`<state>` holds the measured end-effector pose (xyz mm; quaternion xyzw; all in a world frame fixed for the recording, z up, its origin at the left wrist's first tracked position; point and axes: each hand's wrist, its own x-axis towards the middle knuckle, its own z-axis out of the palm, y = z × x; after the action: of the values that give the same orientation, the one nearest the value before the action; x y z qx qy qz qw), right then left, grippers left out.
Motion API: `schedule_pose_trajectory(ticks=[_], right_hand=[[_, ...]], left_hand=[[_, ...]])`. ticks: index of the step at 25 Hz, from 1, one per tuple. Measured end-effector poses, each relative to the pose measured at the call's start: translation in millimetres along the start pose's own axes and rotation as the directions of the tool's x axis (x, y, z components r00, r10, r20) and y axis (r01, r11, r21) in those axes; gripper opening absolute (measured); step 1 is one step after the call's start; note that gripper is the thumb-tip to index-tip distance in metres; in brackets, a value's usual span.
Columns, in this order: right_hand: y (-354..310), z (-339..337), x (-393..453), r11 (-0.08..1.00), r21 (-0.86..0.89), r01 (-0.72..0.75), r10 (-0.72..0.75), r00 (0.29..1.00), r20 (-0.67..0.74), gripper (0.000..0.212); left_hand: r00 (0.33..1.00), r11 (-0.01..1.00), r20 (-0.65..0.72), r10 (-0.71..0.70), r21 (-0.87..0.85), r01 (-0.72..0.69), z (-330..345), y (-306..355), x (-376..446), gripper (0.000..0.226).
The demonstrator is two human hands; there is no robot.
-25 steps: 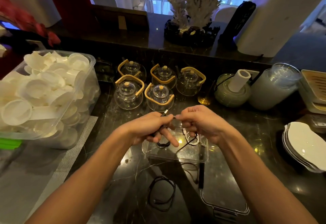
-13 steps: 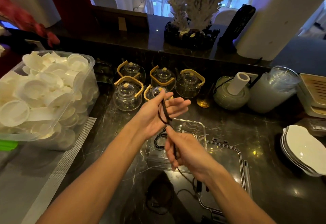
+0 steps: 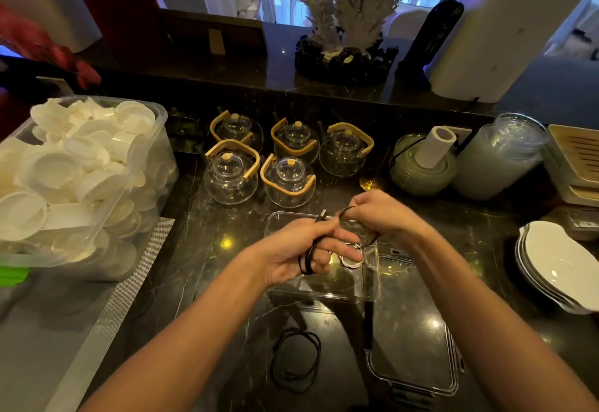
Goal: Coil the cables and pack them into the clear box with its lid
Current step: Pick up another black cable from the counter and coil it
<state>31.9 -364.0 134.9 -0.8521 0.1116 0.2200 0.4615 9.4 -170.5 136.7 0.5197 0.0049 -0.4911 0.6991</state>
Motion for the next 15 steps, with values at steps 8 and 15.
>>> schedule_pose_trajectory(ticks=[8, 15], right_hand=[[-42, 30, -59, 0.957, -0.034, 0.290, -0.288, 0.956, 0.048, 0.029], [31, 86, -76, 0.954, 0.277, 0.113, -0.170, 0.967, 0.191, 0.039]], left_hand=[[0.958, 0.899, -0.267, 0.102, -0.388, -0.204, 0, -8, 21, 0.052], [0.959, 0.707, -0.122, 0.255, -0.654, -0.271, -10, 12, 21, 0.036]])
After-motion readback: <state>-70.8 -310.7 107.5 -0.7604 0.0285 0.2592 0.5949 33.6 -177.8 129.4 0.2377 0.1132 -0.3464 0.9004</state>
